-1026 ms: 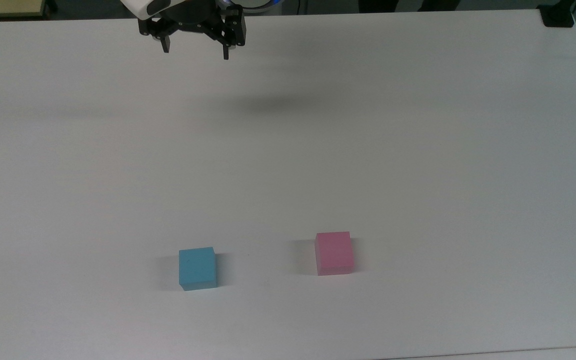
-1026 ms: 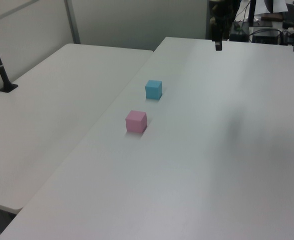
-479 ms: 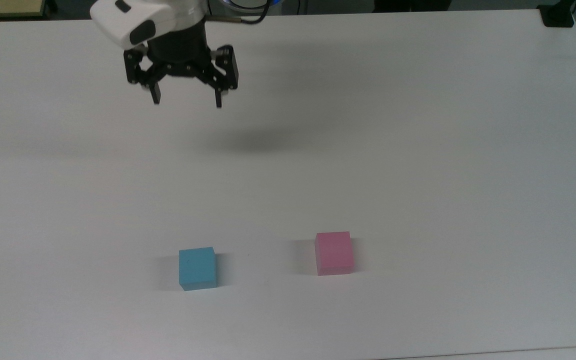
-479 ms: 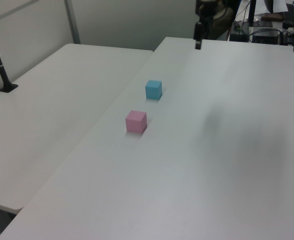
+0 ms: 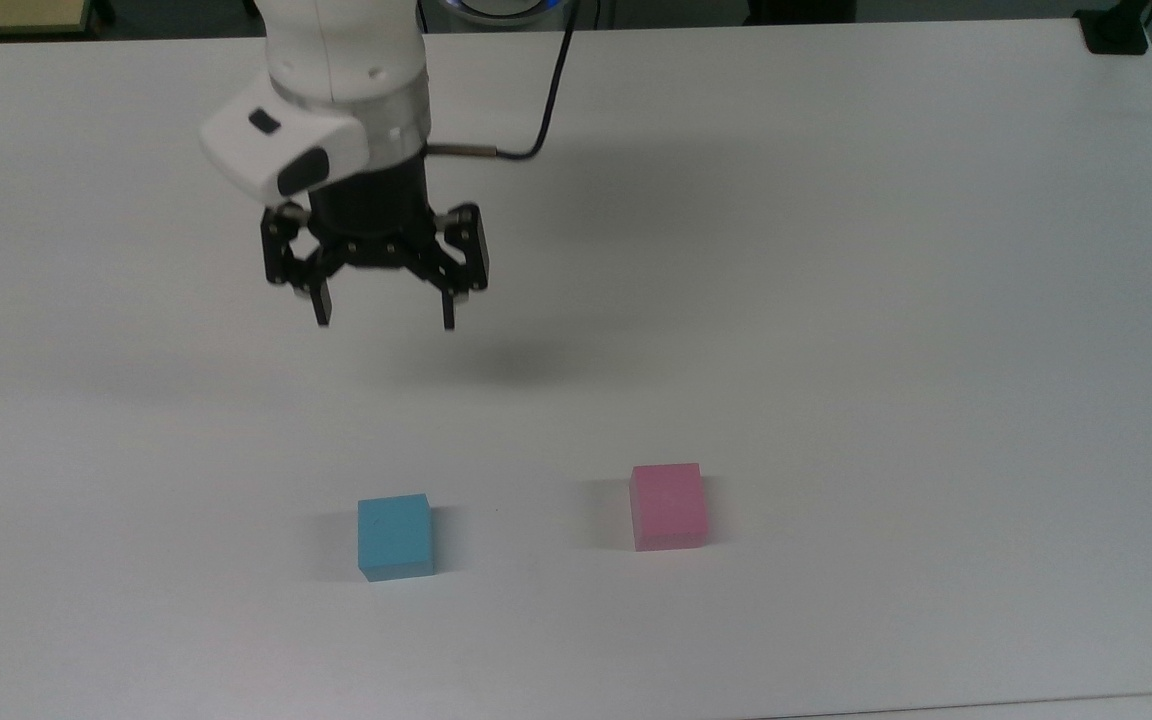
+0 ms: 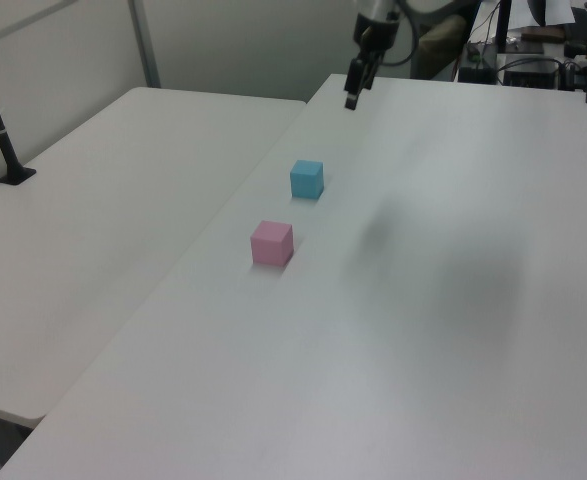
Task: Put blue cube on pink cube
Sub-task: 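Move the open gripper over the blue cube and lower it, then close the gripper around the blue cube, then lift the blue cube and carry it over the pink cube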
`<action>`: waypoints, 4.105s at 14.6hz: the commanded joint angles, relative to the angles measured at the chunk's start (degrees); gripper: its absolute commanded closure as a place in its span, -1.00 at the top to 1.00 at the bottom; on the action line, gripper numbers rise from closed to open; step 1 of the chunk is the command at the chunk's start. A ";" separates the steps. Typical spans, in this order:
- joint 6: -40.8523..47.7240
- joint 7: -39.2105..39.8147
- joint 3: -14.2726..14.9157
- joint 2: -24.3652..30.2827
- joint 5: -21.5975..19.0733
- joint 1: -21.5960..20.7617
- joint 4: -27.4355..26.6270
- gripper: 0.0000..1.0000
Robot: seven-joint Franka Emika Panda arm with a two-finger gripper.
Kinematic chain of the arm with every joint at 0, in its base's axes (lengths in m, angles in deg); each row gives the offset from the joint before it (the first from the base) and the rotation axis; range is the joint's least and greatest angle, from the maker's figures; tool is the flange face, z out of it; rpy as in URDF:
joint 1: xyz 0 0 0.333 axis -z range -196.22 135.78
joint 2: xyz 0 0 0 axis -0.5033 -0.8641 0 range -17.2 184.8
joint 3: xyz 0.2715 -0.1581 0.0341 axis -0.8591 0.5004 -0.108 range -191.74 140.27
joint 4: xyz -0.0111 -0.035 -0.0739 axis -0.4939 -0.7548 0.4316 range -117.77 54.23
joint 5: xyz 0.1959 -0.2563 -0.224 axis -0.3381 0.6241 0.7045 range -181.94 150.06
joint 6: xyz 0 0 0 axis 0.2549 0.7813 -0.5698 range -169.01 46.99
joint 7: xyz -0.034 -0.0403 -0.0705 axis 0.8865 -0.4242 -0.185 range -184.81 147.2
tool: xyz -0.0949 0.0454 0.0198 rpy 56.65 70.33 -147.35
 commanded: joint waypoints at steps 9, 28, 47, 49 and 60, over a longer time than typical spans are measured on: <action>-15.67 -3.72 2.29 -18.14 0.45 -4.09 9.54 1.00; -17.88 -2.77 7.40 -25.54 1.86 -5.77 13.93 1.00; -18.06 -1.80 8.54 -25.80 1.95 -5.51 13.93 1.00; -20.85 -2.32 8.54 -26.94 1.95 -5.59 13.85 1.00; -21.40 -4.52 8.54 -25.38 1.86 -6.82 13.58 0.19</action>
